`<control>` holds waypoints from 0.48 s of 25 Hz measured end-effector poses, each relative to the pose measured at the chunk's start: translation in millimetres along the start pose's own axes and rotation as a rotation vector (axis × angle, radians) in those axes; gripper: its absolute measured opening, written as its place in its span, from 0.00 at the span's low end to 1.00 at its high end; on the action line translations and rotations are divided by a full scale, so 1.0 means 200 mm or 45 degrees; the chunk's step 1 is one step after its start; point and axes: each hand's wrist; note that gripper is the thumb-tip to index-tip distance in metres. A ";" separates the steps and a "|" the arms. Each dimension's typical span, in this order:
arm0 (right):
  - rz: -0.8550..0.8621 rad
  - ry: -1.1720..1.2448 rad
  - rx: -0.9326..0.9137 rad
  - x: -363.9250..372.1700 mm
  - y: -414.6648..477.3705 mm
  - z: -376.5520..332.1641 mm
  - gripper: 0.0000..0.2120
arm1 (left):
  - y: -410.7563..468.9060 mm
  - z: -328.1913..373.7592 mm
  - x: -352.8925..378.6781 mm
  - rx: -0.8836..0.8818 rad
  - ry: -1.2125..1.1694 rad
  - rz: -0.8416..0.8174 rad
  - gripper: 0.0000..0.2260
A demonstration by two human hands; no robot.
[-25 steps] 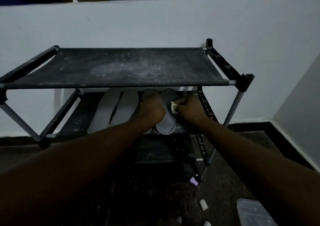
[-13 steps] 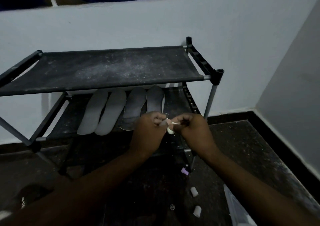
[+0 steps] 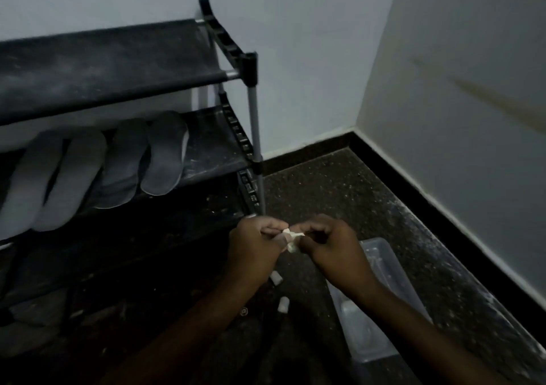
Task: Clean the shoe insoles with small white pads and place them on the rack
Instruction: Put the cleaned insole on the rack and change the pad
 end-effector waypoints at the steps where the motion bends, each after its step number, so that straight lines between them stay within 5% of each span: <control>1: 0.004 0.000 0.035 -0.03 -0.04 0.06 0.08 | 0.00 -0.02 0.07 -0.033 -0.016 -0.038 0.07; 12: 0.085 0.077 0.388 -0.32 -0.36 0.66 0.04 | 0.00 -0.41 0.78 -0.227 -0.086 -0.270 0.11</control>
Point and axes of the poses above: each hand's wrist, its own y-axis towards the middle knuckle, its own x-axis out of the palm, z = x × y, and after that the axes turned 6 degrees about -z, right-handed
